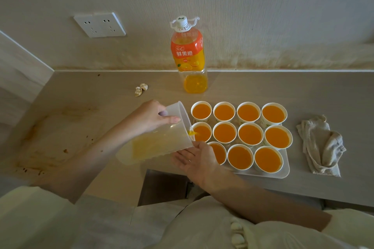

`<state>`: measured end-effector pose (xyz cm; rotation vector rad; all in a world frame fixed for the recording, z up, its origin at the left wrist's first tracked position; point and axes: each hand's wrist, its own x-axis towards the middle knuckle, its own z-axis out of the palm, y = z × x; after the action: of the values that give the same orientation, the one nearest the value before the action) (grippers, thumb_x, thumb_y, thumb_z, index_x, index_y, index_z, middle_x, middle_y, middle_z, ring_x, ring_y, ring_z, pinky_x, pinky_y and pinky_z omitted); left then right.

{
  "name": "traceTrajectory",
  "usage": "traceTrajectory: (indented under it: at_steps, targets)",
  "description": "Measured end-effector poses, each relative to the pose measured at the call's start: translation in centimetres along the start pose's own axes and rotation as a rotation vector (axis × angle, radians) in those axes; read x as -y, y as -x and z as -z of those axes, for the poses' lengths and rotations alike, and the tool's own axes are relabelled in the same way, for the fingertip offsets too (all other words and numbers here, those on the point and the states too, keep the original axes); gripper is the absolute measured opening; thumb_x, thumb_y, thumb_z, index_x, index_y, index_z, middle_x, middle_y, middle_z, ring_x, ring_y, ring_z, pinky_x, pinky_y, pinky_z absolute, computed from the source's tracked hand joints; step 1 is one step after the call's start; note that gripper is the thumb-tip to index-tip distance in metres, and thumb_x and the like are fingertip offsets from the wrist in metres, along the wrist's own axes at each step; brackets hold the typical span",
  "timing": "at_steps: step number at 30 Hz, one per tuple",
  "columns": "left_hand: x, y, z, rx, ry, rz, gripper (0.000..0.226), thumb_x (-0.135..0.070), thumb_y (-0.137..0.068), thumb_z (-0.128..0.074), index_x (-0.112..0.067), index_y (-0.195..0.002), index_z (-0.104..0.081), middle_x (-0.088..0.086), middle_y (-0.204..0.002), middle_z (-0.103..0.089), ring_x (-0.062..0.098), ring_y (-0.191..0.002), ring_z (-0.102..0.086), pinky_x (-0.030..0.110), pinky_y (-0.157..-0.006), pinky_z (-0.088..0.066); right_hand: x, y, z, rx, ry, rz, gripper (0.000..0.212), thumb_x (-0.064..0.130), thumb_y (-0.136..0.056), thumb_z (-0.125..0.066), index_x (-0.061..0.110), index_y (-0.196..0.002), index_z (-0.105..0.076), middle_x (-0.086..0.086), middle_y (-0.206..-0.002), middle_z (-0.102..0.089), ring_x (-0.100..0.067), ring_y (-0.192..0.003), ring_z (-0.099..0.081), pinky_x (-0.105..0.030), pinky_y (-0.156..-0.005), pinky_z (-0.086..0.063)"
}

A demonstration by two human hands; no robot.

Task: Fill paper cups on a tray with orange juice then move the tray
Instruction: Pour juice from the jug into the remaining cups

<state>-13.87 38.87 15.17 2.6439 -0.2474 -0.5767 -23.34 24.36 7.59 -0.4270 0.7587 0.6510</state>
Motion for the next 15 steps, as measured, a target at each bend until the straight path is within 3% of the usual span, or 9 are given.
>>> traceTrajectory:
  at_steps: [15]
  targets:
    - [-0.04,-0.24,0.22,-0.008,-0.018,-0.009,0.056,-0.044,-0.083,-0.068,-0.017,-0.051,-0.032,-0.004,-0.05,-0.028,0.013,-0.046,-0.024,0.027,-0.05,-0.02,0.01,-0.48,-0.21,-0.007,-0.015,-0.007,0.024,0.021,-0.102,-0.042,0.007,-0.117,-0.055,-0.016,-0.12,-0.063,-0.035,-0.119,-0.056,-0.05,-0.109,-0.04]
